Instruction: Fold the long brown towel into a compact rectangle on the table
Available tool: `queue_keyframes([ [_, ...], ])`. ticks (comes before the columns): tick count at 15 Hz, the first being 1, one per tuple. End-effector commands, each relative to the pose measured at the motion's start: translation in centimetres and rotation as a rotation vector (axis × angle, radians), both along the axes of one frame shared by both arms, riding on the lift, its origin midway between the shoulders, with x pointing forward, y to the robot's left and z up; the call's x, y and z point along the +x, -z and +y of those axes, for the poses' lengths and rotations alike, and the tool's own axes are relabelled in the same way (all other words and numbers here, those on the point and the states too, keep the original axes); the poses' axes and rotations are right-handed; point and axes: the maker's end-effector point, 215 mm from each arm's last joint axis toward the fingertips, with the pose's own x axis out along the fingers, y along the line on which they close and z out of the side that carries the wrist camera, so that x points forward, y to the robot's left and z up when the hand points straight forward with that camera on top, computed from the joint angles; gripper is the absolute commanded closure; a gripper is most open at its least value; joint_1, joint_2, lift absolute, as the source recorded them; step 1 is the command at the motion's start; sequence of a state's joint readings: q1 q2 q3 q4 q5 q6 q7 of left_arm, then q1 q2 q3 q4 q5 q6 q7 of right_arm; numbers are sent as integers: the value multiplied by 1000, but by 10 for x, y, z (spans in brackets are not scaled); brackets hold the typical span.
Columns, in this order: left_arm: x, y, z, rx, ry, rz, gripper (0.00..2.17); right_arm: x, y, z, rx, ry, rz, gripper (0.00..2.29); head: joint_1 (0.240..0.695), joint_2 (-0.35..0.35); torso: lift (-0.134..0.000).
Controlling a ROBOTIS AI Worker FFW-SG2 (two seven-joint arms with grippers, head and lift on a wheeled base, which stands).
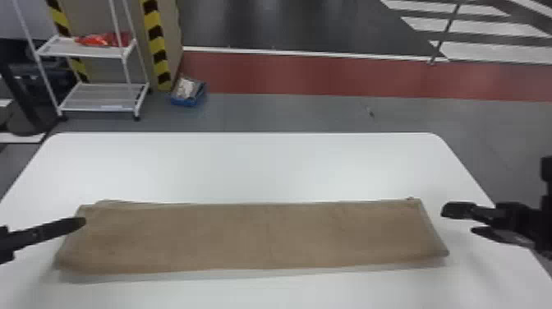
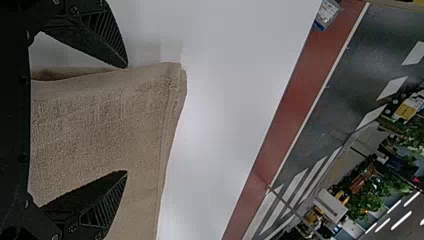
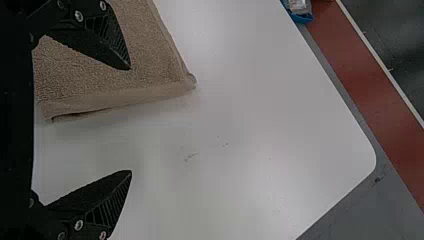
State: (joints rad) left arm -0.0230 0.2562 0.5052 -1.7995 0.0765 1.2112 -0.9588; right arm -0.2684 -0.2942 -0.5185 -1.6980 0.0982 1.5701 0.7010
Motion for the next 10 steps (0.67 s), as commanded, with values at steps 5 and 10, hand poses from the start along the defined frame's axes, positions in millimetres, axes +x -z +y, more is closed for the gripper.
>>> queue_keyframes([
  [5,0,0,1,3,-2,0,140,-1,0,-2,3,6,1,161,695,-101,-125],
  [10,0,0,2,8,-2,3,140,-1,-1,-3,3,9,-1,157,695,-102,-125],
])
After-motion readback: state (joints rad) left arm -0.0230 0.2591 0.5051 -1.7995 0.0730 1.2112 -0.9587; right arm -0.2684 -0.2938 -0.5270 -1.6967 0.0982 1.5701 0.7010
